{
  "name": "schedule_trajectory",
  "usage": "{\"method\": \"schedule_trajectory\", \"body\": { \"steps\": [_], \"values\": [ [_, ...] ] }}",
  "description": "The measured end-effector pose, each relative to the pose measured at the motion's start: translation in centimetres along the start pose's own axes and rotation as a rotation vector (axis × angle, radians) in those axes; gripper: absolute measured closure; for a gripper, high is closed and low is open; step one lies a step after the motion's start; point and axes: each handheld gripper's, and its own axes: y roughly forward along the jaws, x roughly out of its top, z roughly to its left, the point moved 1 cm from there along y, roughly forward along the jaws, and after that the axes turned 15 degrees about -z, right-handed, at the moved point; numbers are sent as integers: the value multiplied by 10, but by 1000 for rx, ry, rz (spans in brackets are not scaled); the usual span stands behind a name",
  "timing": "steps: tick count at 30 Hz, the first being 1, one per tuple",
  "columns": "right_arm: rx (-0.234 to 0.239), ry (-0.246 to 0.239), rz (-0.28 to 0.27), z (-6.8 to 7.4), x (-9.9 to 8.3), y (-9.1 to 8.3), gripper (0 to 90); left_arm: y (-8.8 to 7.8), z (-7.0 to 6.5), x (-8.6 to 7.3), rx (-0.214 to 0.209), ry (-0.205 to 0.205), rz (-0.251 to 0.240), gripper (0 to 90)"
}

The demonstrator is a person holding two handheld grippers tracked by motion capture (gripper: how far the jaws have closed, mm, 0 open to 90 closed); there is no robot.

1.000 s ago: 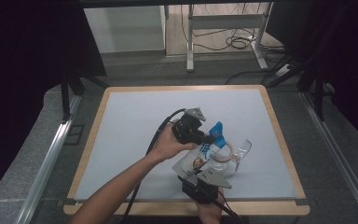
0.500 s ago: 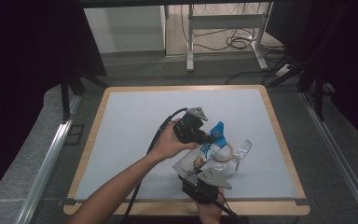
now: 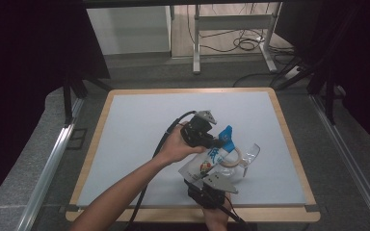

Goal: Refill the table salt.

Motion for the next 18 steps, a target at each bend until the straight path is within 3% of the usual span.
{"method": "schedule_trajectory", "body": {
  "steps": [9,18],
  "values": [
    [-12,-41,21,1,1,5,499,2,0,0,-1,5,10,900],
    [-7,-36,14,1,2,6,502,3,1,1,-6,2,19,900]
  ]
}}
